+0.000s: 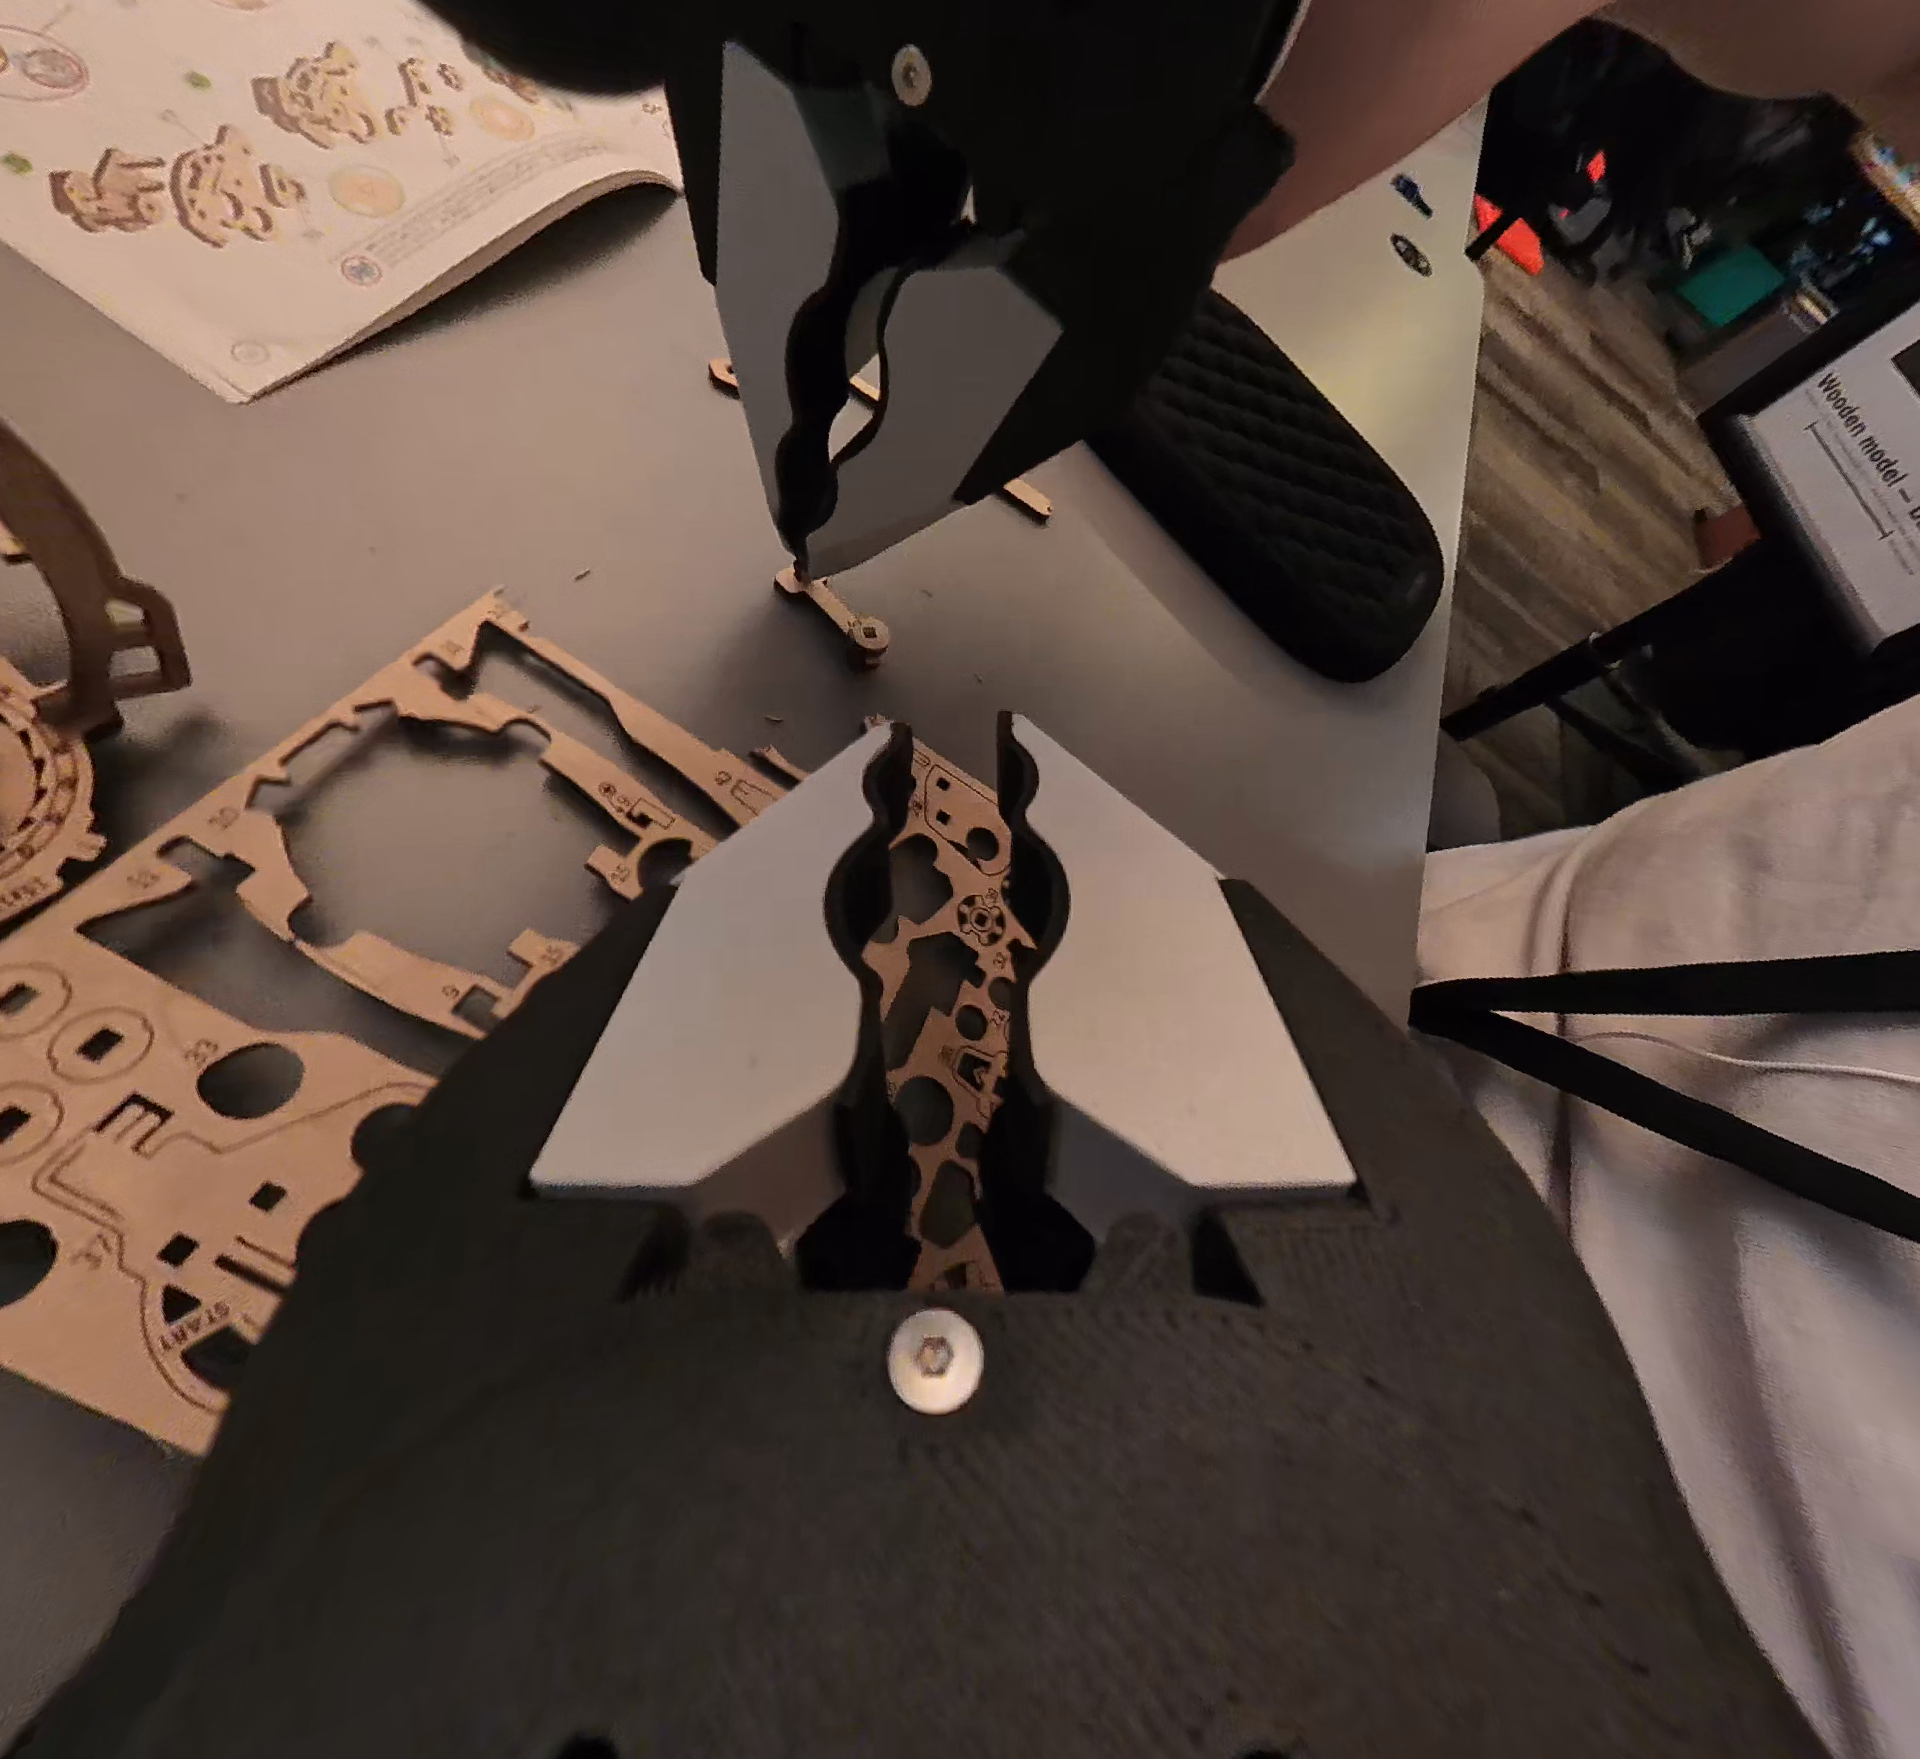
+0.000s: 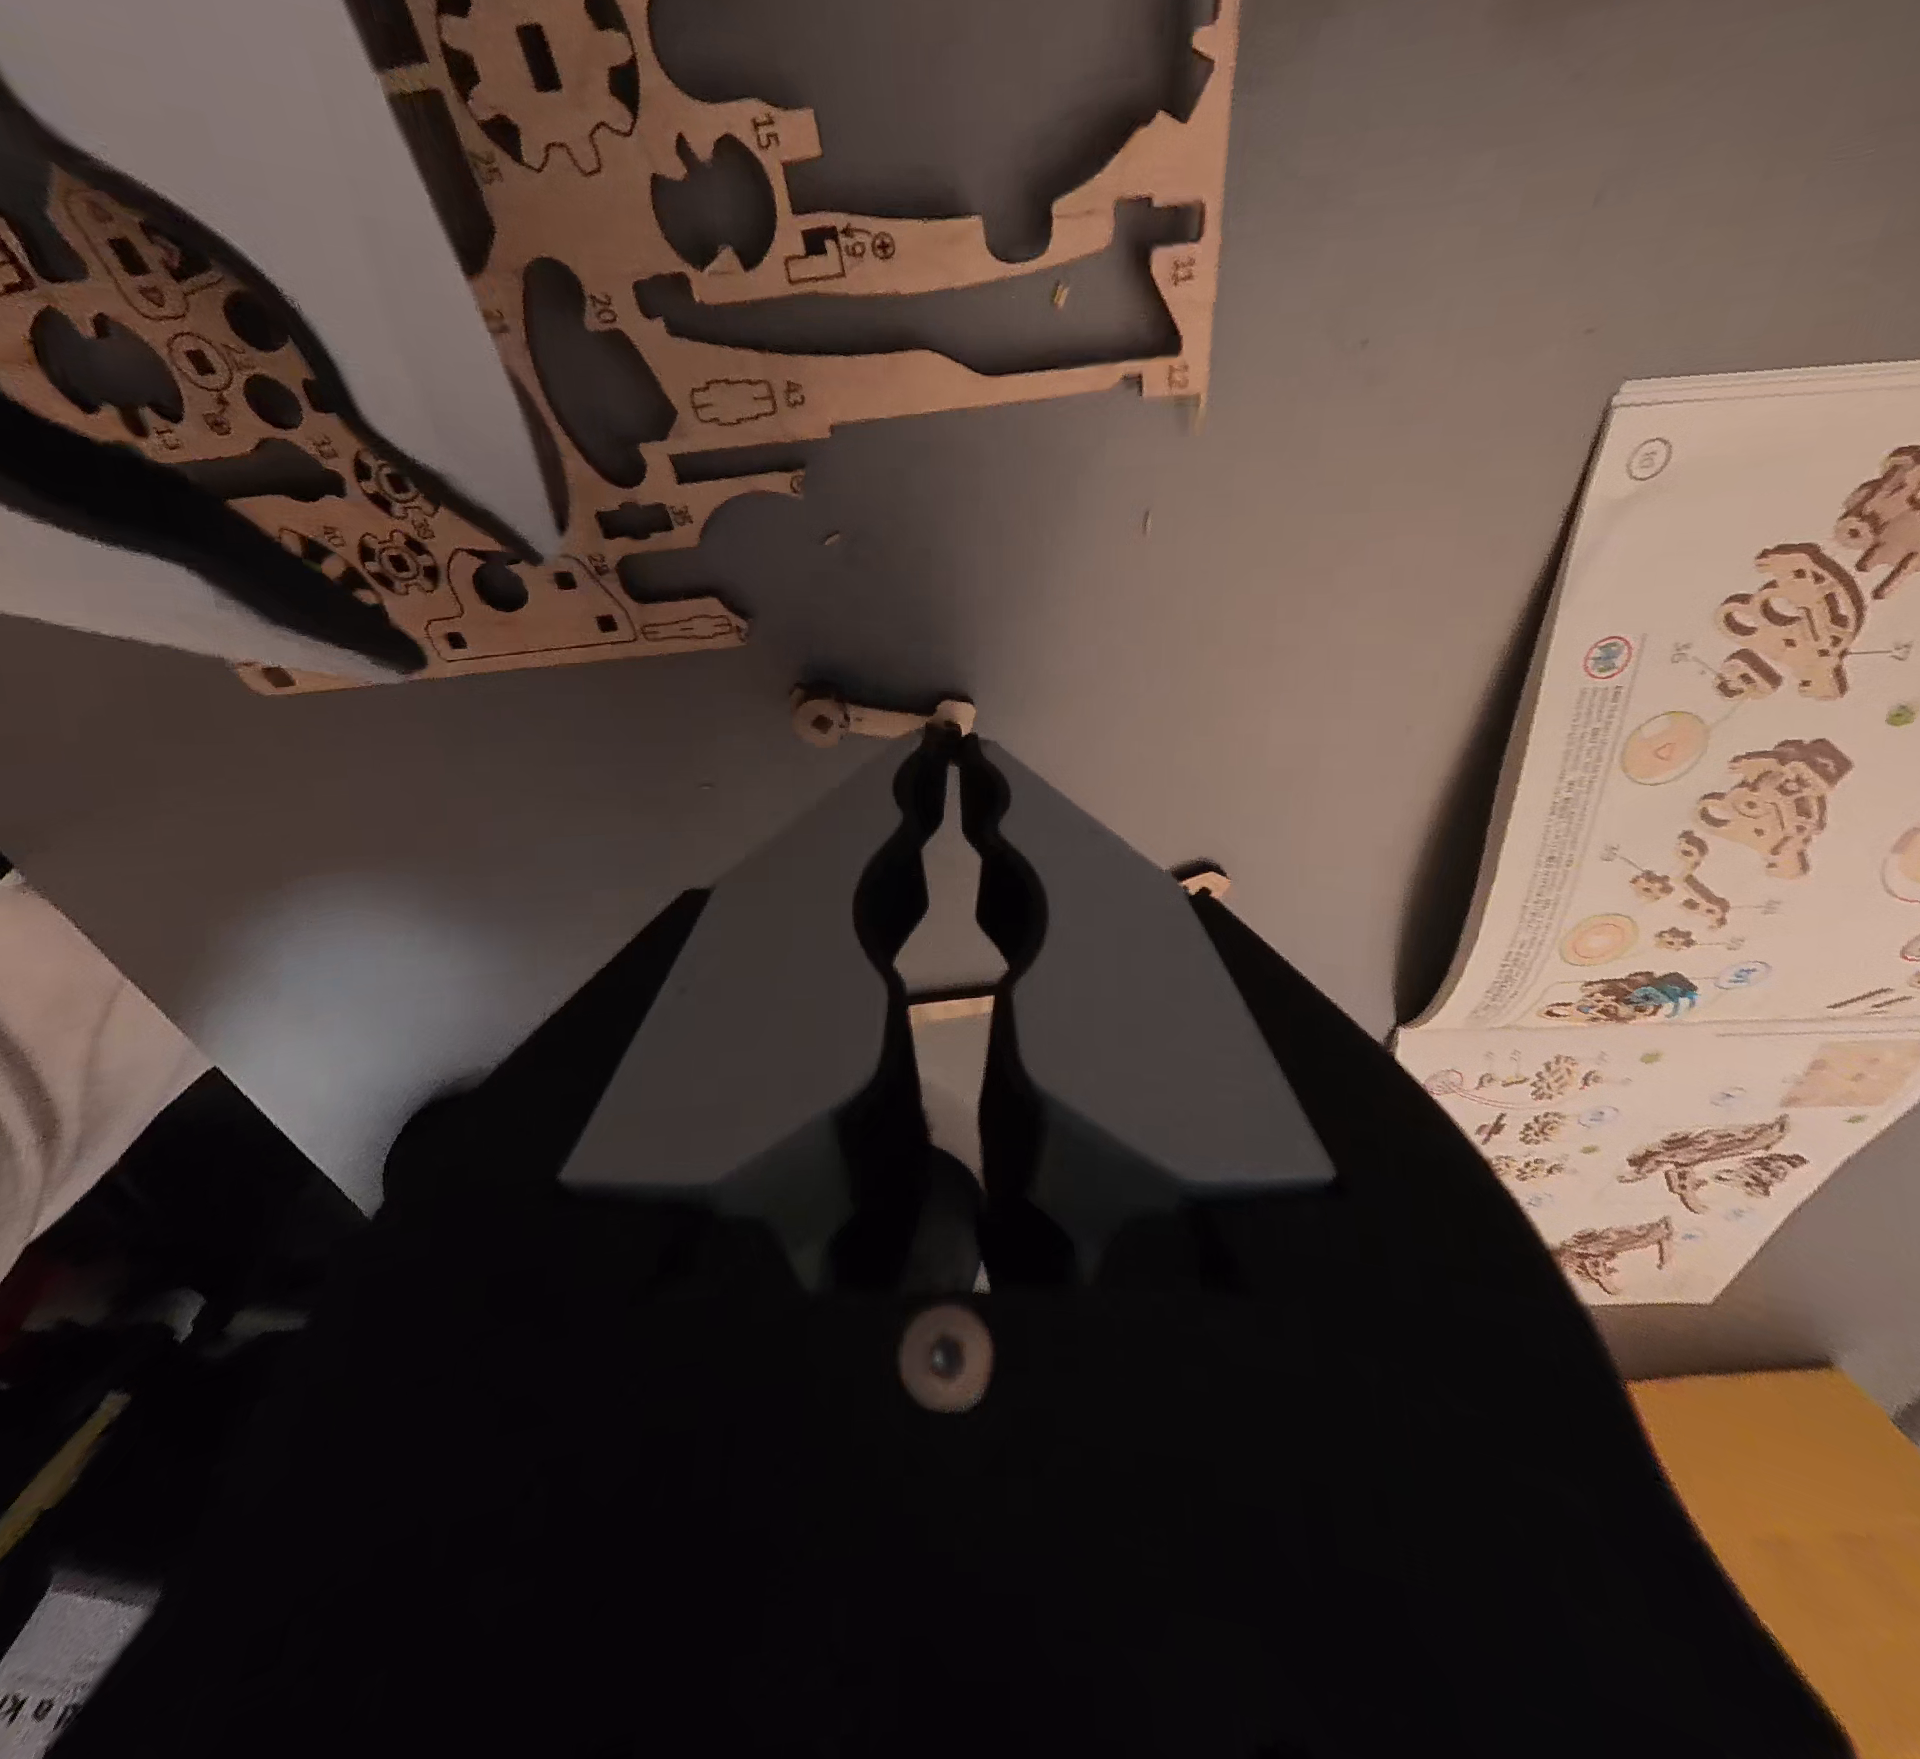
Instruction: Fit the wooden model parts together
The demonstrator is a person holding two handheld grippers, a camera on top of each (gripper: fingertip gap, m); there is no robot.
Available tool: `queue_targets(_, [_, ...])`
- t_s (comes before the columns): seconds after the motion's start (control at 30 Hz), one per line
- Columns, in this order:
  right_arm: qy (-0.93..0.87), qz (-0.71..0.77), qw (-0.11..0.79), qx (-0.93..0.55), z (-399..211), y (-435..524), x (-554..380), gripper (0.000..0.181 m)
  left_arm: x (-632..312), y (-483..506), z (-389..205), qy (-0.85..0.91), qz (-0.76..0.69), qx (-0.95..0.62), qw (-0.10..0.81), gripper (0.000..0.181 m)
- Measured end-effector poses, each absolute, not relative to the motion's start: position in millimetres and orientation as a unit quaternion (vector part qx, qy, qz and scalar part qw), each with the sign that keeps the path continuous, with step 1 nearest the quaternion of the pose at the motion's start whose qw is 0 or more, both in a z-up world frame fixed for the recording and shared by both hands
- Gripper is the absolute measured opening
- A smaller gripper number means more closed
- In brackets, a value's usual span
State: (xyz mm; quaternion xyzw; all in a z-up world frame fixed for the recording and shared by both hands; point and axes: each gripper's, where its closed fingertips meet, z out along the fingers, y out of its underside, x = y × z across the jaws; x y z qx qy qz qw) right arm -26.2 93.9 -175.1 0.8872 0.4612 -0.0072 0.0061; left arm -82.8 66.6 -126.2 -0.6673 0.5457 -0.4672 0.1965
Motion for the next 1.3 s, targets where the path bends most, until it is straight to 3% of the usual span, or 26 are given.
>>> queue_targets(0.6, [0.444, -0.078, -0.054, 0.891, -163, 96, -31, 0.004, -91, 62, -118, 0.540, -0.494, -0.650, 0.205, 0.015])
queue_targets(0.83, [0.485, -0.040, 0.020, 0.873, -165, 89, -30, 0.006, -91, 63, -118, 0.538, -0.493, -0.652, 0.205, 0.015])
queue_targets(1.3, [0.463, -0.058, 0.041, 0.884, -171, 86, -34, 0.001, -92, 63, -117, 0.535, -0.498, -0.651, 0.204, 0.015])
